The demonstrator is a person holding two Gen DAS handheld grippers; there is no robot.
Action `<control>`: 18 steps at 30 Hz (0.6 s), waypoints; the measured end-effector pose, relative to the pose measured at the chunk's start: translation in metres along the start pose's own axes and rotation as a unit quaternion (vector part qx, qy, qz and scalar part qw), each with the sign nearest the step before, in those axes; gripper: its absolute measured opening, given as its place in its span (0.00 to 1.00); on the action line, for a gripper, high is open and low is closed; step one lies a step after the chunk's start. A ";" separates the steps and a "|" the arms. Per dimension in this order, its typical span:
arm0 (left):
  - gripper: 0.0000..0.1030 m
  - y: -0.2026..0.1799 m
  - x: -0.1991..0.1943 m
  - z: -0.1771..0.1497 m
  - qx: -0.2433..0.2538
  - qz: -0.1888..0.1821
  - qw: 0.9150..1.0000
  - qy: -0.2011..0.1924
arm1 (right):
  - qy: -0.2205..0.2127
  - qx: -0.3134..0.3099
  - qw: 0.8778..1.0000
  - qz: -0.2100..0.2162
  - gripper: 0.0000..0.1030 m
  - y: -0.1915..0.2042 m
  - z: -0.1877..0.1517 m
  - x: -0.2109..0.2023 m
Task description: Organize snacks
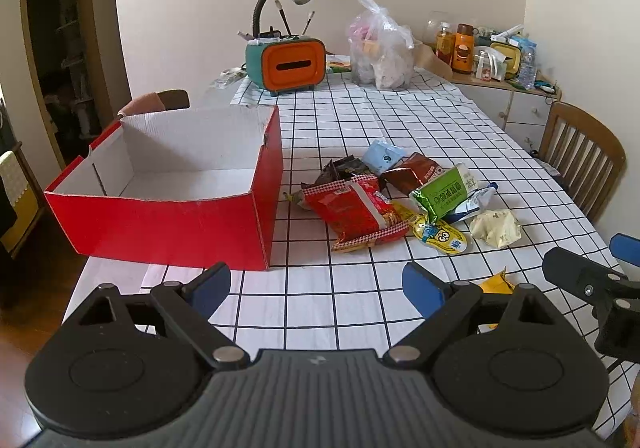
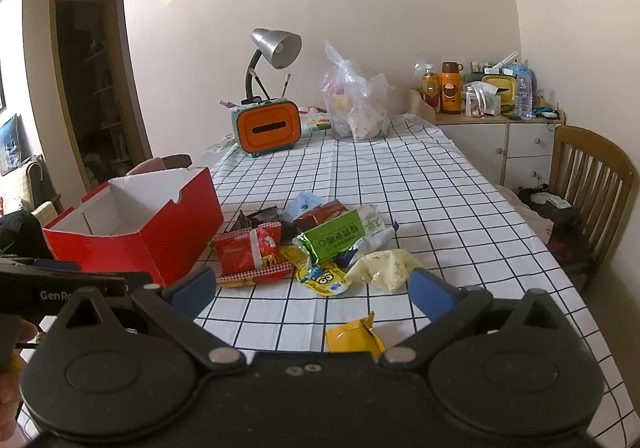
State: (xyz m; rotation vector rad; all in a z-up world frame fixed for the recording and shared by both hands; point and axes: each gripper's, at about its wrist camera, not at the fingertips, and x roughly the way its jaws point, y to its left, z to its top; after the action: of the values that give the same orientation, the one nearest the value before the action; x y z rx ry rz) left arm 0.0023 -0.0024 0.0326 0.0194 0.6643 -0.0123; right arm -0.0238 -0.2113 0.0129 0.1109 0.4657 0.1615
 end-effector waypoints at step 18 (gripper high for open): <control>0.90 -0.002 0.002 -0.003 0.004 -0.005 1.000 -0.002 | 0.008 -0.010 1.000 0.012 1.00 0.002 -0.004 0.001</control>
State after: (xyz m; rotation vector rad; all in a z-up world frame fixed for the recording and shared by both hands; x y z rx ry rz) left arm 0.0017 -0.0046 0.0293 0.0243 0.6607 -0.0246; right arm -0.0247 -0.2088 0.0088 0.0959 0.4783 0.1901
